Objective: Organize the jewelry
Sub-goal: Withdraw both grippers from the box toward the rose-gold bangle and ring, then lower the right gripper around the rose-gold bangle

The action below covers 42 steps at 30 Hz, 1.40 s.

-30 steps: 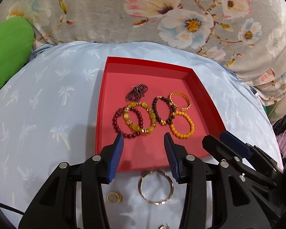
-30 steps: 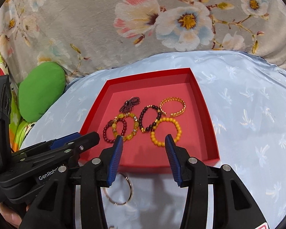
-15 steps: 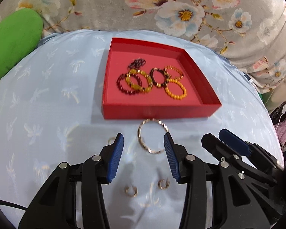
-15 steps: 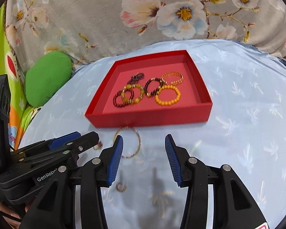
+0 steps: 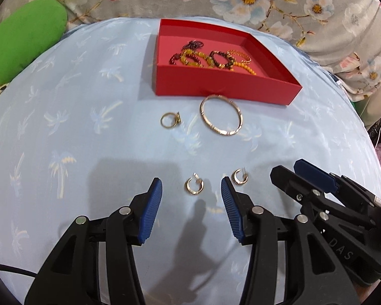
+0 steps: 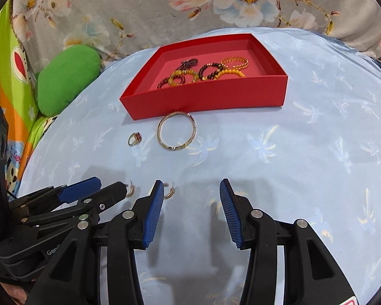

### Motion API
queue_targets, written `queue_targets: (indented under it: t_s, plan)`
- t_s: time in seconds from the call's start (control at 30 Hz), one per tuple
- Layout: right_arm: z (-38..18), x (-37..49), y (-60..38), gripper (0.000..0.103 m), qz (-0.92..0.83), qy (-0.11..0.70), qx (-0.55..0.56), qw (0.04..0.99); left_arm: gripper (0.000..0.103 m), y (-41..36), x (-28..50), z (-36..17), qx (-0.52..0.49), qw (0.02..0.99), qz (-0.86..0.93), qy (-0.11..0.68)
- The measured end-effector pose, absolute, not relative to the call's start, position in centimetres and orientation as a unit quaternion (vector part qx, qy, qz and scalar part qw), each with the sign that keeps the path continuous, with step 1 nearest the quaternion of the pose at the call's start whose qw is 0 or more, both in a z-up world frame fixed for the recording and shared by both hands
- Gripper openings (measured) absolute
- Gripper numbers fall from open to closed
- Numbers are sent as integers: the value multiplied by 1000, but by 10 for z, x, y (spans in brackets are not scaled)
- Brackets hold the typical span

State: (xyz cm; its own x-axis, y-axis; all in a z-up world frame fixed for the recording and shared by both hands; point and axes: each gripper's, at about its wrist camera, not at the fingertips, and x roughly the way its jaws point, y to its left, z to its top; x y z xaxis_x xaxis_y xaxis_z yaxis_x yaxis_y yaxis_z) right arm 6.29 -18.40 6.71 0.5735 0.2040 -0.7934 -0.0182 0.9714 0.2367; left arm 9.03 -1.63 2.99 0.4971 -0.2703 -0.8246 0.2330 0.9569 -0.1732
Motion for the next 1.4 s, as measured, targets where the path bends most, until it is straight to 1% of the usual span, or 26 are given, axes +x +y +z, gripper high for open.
queue_targets:
  t_s: [0.3, 0.43, 0.5, 0.83, 1.07, 1.13, 1.23, 1.4]
  plan:
    - [51, 85, -171, 46, 71, 466, 82, 878, 46, 1, 92, 19, -32, 860, -131, 492]
    - [49, 105, -167, 55, 70, 463, 76, 880, 47, 9, 98, 20, -41, 861, -125, 491]
    - [47, 114, -165, 55, 70, 463, 72, 880, 49, 14, 103, 21, -46, 863, -119, 489]
    - [41, 147, -146, 56, 72, 460, 57, 883, 50, 29, 124, 24, -60, 867, -107, 483]
    - [39, 154, -135, 57, 65, 455, 30, 888, 50, 34, 132, 24, -65, 867, -100, 484]
    - [39, 154, -133, 54, 60, 453, 18, 889, 50, 36, 134, 25, -67, 867, -99, 484]
    - [39, 152, -131, 53, 59, 451, 8, 890, 50, 36, 134, 25, -68, 867, -99, 483]
    - [41, 142, -141, 53, 56, 453, 27, 890, 50, 30, 136, 27, -64, 869, -107, 480]
